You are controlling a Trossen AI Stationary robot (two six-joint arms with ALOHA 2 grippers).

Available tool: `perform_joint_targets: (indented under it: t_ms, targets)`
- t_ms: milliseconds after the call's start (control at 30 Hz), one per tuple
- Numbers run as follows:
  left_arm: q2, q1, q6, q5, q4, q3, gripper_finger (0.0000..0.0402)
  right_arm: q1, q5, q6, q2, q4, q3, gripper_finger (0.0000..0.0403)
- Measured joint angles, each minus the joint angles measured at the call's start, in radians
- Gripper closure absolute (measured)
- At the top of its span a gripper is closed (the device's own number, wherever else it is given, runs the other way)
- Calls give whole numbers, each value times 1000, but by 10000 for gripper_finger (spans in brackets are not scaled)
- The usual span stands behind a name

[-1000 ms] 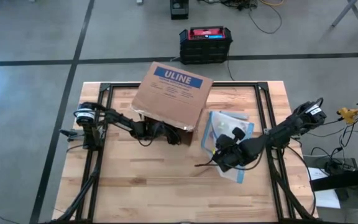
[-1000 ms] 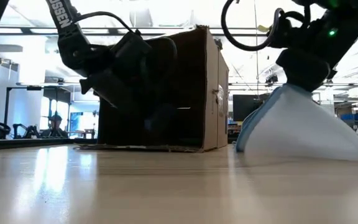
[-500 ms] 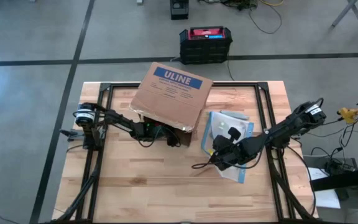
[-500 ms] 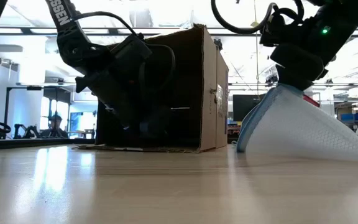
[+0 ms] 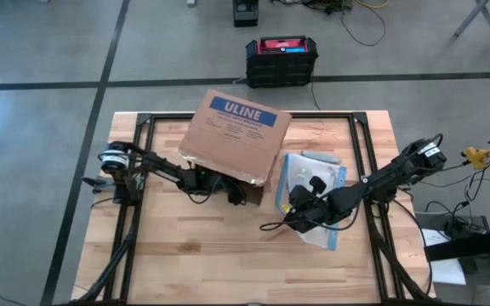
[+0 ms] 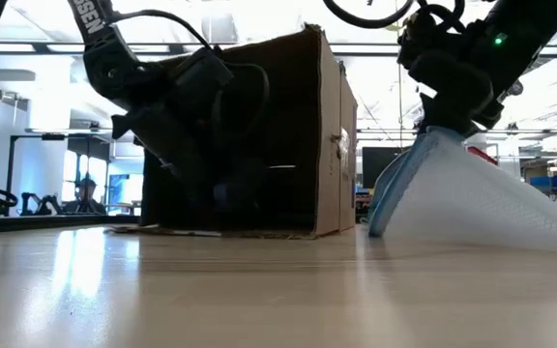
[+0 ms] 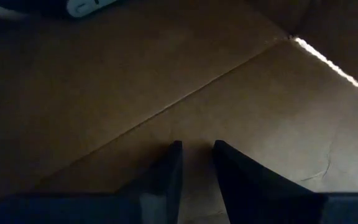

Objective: Unpack boxes
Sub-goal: Put the black mini fan into the white zip bag

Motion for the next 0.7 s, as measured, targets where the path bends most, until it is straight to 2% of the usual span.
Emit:
perform_joint_targets:
  t_ms: [133,233,333,400,533,700]
  targets:
    - [-22,-84,-208,78,-77,2,322,0,-51,27,0,0,0,403]
    - [-51,-237,-406,117,-110,0,323,0,-143,60,0,1,0,403]
    - [-70,-398,-547,45,-138,12,323,1,-215,85,0,1,0,403]
    - [-79,-444,-590,-36,-207,36,323,2,-254,104,0,3,0,403]
    - [-89,-414,-613,-95,-345,110,323,-1,-269,108,-6,9,0,403]
    - [-86,-293,-436,-56,-364,174,323,-38,-271,106,-12,11,0,403]
